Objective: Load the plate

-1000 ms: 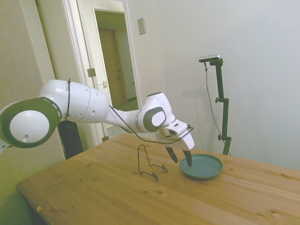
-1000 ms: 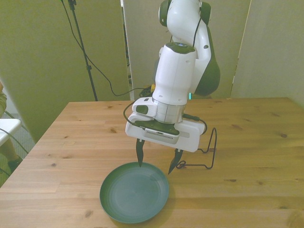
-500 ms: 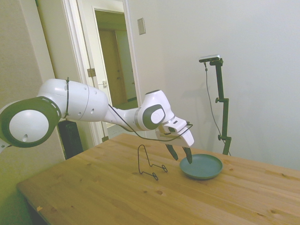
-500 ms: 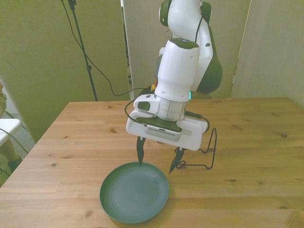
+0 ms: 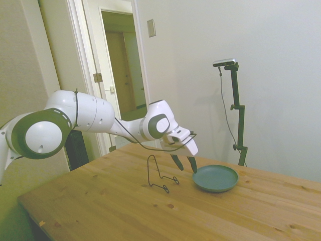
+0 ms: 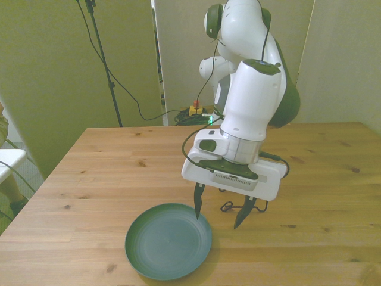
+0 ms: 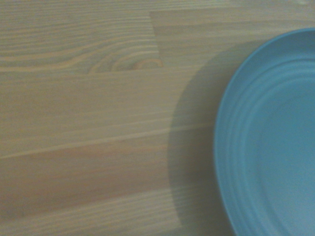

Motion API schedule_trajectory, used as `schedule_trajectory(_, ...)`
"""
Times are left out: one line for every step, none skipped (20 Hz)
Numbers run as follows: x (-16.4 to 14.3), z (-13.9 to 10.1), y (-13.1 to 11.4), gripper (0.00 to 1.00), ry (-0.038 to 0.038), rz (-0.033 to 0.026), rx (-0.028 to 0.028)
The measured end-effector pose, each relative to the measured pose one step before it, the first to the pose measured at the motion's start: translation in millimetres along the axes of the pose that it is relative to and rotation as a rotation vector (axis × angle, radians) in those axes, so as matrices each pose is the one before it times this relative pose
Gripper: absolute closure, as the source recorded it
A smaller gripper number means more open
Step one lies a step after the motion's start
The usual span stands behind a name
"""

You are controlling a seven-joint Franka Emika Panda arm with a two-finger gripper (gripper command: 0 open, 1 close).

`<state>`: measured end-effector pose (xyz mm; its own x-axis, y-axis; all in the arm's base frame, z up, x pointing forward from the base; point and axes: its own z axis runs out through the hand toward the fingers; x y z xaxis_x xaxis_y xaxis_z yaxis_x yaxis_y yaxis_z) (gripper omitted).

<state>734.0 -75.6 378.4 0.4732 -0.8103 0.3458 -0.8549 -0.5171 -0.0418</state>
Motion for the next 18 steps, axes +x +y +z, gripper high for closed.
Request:
schedule_trajectory(0.86, 0.23, -1.1, 0.0, 0.00257, 0.00936, -0.00361)
schedule_trajectory(2.19, 0.12, 0.39, 0.0, 0.00181, 0.00865, -0.00664)
schedule_trajectory(3.49, -0.26, 1.09, 0.0, 0.00361, 0.00768, -0.00443)
schedule_trajectory(3.86, -0.28, 1.16, 0.0, 0.00397, 0.00695, -0.0046)
schedule_trajectory(3.2, 0.56, 1.12, 0.0, 0.00259, 0.00678, -0.00824)
schedule_trajectory(2.82, 0.86, 0.4, 0.0, 0.00462, 0.0053, -0.0077)
schedule_trajectory(2.25, 1.5, -0.41, 0.0, 0.00835, 0.0046, -0.01113)
schedule_trajectory(1.2, 2.11, -1.34, 0.0, 0.00955, 0.00352, -0.00766)
schedule_trajectory(0.27, 2.73, -2.35, 0.0, 0.00807, 0.00019, -0.00518)
schedule_trajectory(-0.75, 3.08, -2.96, 0.0, 0.00405, -0.00083, -0.00251)
schedule_trajectory(-1.11, 3.71, -3.01, 0.0, 0.00163, -0.00114, -0.0024)
schedule_trajectory(-1.32, 3.67, -3.16, 0.0, 0.00146, -0.00206, -0.00217)
schedule_trajectory(-1.46, 3.96, -2.97, 0.0, 0.0011, -0.00239, -0.00244)
schedule_trajectory(-1.41, 3.59, -2.77, 0.0, 0.00118, -0.00292, -0.00193)
schedule_trajectory(-0.01, 0.95, -2.65, 0.0, 0.00359, -0.00113, 0.00121)
schedule_trajectory(0.01, -0.12, -1.71, 0.0, 0.00107, 0.00078, -0.00187)
schedule_trajectory(0.16, 0.29, -0.8, 0.0, 0.00112, 0.00324, -0.0042)
schedule_trajectory(0.54, 0.25, -0.49, 0.0, 0.0014, 0.00569, -0.00423)
